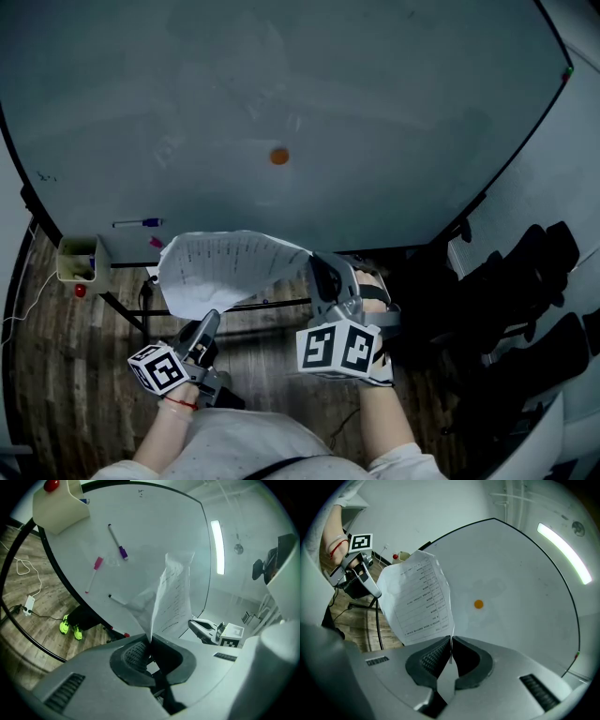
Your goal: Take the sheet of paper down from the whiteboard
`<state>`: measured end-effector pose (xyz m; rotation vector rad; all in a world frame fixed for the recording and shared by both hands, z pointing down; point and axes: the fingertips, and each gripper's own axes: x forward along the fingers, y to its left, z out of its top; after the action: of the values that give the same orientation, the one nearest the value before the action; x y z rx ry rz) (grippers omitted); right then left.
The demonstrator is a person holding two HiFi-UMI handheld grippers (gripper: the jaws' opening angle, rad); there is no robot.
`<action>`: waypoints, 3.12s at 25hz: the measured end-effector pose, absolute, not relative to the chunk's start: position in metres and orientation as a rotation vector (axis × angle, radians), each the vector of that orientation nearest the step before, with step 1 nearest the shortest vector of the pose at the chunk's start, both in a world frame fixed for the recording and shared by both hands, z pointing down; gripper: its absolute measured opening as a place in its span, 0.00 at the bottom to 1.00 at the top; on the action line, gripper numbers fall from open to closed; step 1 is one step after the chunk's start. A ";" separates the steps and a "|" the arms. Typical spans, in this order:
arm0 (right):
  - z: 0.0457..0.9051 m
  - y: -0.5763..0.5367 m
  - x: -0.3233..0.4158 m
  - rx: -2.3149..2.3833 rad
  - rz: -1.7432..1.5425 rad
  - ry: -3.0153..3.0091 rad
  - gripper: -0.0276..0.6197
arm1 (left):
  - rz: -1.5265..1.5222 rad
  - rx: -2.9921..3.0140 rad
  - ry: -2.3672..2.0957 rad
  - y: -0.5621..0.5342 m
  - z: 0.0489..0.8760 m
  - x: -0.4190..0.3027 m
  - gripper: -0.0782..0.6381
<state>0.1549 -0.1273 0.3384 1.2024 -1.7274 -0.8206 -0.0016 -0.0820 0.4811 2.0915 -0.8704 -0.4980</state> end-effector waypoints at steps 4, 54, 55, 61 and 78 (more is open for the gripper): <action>0.342 -0.116 0.152 1.202 -0.823 -1.734 0.09 | -0.504 2.091 -0.879 -0.073 0.484 -0.006 0.13; 0.383 0.056 0.173 1.232 -0.679 -1.899 0.09 | -0.523 2.129 -0.923 0.093 0.476 0.009 0.13; 0.384 0.059 0.172 1.235 -0.670 -1.906 0.09 | -0.518 2.131 -0.921 0.095 0.476 0.010 0.13; 0.391 0.072 0.177 1.249 -0.649 -1.921 0.08 | -0.493 2.136 -0.927 0.106 0.477 0.014 0.13; 0.406 0.101 0.168 1.280 -0.593 -1.957 0.08 | -0.466 2.142 -0.925 0.129 0.480 0.008 0.13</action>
<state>0.1675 0.1015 0.4063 1.2800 -1.9570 -0.5925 0.0076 0.1289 0.4796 2.1424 -0.9252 -0.4655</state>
